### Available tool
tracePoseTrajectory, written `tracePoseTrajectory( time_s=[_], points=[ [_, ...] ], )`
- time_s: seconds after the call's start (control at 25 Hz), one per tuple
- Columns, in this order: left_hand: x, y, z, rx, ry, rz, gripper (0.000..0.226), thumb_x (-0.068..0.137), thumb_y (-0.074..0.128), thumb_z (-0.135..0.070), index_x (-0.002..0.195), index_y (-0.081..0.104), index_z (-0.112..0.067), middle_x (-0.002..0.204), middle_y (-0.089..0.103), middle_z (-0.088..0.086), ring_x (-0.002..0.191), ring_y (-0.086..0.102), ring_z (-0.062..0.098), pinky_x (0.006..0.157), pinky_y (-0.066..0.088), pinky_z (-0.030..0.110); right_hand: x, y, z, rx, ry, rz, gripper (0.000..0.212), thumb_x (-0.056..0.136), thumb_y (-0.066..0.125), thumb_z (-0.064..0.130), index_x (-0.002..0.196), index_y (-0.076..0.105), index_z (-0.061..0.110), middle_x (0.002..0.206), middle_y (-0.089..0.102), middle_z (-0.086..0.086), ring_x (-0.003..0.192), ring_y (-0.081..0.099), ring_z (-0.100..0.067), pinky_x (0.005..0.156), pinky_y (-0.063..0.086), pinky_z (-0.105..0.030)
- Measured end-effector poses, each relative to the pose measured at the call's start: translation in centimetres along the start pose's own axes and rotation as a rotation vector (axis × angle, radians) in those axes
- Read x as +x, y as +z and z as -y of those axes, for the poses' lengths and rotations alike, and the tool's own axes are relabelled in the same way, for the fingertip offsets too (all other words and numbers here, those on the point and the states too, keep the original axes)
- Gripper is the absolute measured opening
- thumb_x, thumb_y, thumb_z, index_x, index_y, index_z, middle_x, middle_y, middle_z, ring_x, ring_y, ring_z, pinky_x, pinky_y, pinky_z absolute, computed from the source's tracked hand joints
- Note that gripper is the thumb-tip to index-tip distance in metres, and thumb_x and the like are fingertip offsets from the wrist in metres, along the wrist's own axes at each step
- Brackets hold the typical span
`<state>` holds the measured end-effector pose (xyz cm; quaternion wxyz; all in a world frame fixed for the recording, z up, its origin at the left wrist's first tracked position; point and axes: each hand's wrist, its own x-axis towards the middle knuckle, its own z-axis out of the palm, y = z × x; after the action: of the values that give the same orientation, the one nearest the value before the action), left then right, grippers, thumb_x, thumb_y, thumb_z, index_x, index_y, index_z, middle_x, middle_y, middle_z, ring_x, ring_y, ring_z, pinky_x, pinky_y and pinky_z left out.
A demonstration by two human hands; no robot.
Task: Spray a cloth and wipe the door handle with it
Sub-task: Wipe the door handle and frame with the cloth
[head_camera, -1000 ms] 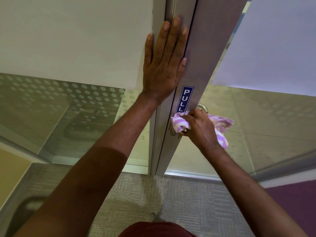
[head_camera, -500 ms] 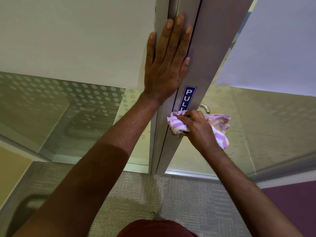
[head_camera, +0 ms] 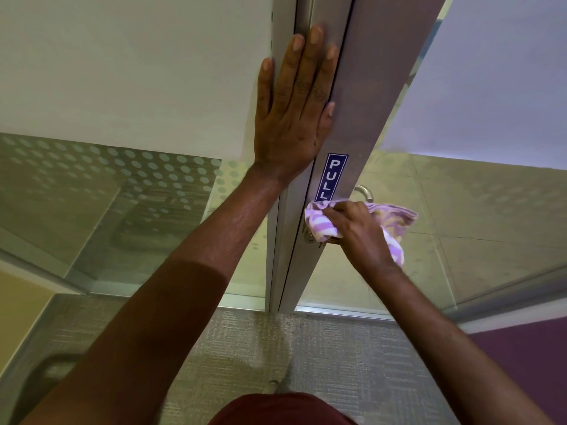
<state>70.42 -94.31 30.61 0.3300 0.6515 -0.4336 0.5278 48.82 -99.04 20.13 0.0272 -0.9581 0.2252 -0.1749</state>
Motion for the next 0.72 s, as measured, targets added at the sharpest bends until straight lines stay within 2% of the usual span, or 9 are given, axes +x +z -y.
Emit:
tracePoseTrajectory(
  time_s=[0.12,0.24,0.28,0.32,0.4,0.48,0.56,0.64,0.72],
  points=[
    [0.0,-0.1,0.0,-0.003,-0.006,0.005,0.053,0.109,0.048,-0.031,0.156,0.037,-0.008,0.159,0.049,0.020,0.151,0.033,0.034,0.132,0.002,0.046,0.8,-0.4,-0.4,0.024,0.018,0.092,0.047,0.084,0.081,0.018,0.130,0.073,0.019,0.111,0.068,-0.011,0.105,0.061,-0.037,0.067,0.053,-0.040],
    [0.0,-0.3,-0.2,0.011,-0.002,0.014,0.052,0.110,0.044,-0.032,0.157,0.037,-0.008,0.159,0.048,0.019,0.151,0.032,0.034,0.132,0.002,0.046,1.4,-1.5,-0.5,0.070,0.012,-0.119,0.046,0.086,0.060,0.028,0.129,0.073,0.016,0.109,0.067,-0.012,0.104,0.057,-0.034,0.067,0.051,-0.036],
    [0.0,-0.3,-0.1,0.010,-0.001,0.016,0.052,0.110,0.044,-0.032,0.157,0.037,-0.008,0.159,0.049,0.019,0.151,0.032,0.034,0.132,0.002,0.046,1.1,-1.5,-0.5,0.076,0.011,-0.181,0.048,0.085,0.057,0.027,0.129,0.072,0.012,0.112,0.068,-0.014,0.106,0.057,-0.034,0.070,0.051,-0.036],
    [0.0,-0.3,0.0,0.005,-0.001,0.014,0.052,0.110,0.045,-0.032,0.156,0.037,-0.008,0.159,0.049,0.019,0.151,0.032,0.034,0.132,0.002,0.046,0.7,-1.2,-0.4,0.069,0.015,-0.189,0.047,0.084,0.062,0.020,0.128,0.073,0.009,0.116,0.069,-0.016,0.109,0.058,-0.036,0.073,0.052,-0.037],
    [-0.1,-0.2,0.0,0.007,-0.001,0.013,0.053,0.110,0.047,-0.031,0.156,0.037,-0.008,0.159,0.049,0.020,0.151,0.033,0.034,0.132,0.002,0.046,-0.1,-0.7,-0.3,0.041,0.072,-0.031,0.048,0.079,0.080,0.007,0.126,0.074,0.008,0.119,0.071,-0.017,0.111,0.062,-0.039,0.076,0.056,-0.042],
    [0.0,-0.2,-0.2,0.006,-0.006,0.014,0.053,0.110,0.048,-0.031,0.156,0.036,-0.008,0.159,0.049,0.020,0.151,0.032,0.034,0.132,0.002,0.046,0.0,-0.8,-0.5,0.023,0.126,0.140,0.039,0.079,0.083,0.009,0.117,0.078,0.013,0.113,0.072,-0.014,0.107,0.062,-0.039,0.074,0.055,-0.043],
    [0.0,-0.2,-0.2,-0.001,-0.004,0.012,0.053,0.110,0.047,-0.031,0.156,0.036,-0.009,0.159,0.049,0.020,0.151,0.033,0.034,0.132,0.002,0.046,0.7,-1.9,-0.5,0.034,0.141,0.082,0.015,0.082,0.070,0.018,0.094,0.079,0.020,0.095,0.071,-0.010,0.093,0.062,-0.035,0.067,0.052,-0.040],
    [0.0,-0.2,-0.1,0.003,-0.002,0.017,0.053,0.109,0.047,-0.031,0.156,0.036,-0.008,0.158,0.050,0.020,0.151,0.033,0.034,0.132,0.001,0.046,1.6,-3.0,0.0,0.142,0.182,-0.084,0.022,0.079,0.055,0.022,0.080,0.076,0.021,0.083,0.069,-0.010,0.082,0.062,-0.034,0.064,0.051,-0.038],
    [0.0,-0.2,-0.1,0.000,-0.006,0.017,0.053,0.109,0.047,-0.031,0.156,0.036,-0.008,0.157,0.051,0.021,0.150,0.032,0.034,0.132,0.001,0.046,1.6,-3.3,1.1,0.171,0.193,-0.073,0.028,0.079,0.052,0.028,0.087,0.077,0.020,0.087,0.071,-0.011,0.086,0.063,-0.034,0.066,0.048,-0.038]
  ],
)
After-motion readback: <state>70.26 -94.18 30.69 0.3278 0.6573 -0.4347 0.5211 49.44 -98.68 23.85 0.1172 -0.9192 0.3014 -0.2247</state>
